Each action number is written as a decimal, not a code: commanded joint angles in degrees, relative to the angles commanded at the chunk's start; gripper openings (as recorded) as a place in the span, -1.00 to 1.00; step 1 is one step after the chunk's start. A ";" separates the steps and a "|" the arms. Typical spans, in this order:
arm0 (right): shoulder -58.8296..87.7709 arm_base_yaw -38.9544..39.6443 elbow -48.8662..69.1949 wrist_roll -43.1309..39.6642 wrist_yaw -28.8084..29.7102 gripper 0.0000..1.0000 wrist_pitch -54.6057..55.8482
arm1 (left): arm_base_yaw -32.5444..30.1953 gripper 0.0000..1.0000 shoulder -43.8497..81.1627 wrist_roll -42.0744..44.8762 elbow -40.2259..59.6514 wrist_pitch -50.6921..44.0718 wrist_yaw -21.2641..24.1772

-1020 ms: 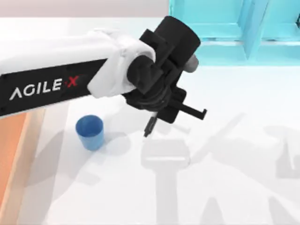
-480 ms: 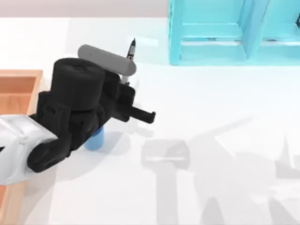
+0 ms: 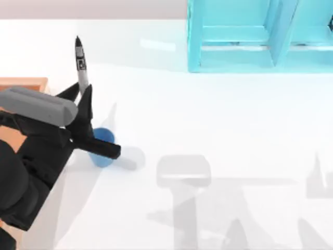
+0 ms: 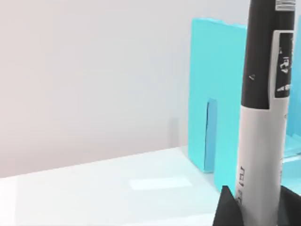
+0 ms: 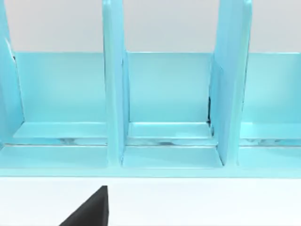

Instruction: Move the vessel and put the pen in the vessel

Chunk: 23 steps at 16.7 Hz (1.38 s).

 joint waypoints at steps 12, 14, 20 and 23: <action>0.00 0.00 0.00 0.00 0.00 1.00 0.00 | 0.72 -1.00 -3.05 0.92 -5.47 9.84 0.14; 0.00 0.00 0.00 0.00 0.00 1.00 0.00 | 1.13 -1.00 0.06 0.89 -4.19 12.84 0.75; 0.00 0.00 0.00 0.00 0.00 1.00 0.00 | 2.90 -1.00 15.09 0.63 -1.20 22.00 2.42; 0.00 0.00 0.00 0.00 0.00 1.00 0.00 | 3.68 -1.00 17.02 0.45 0.00 24.04 3.01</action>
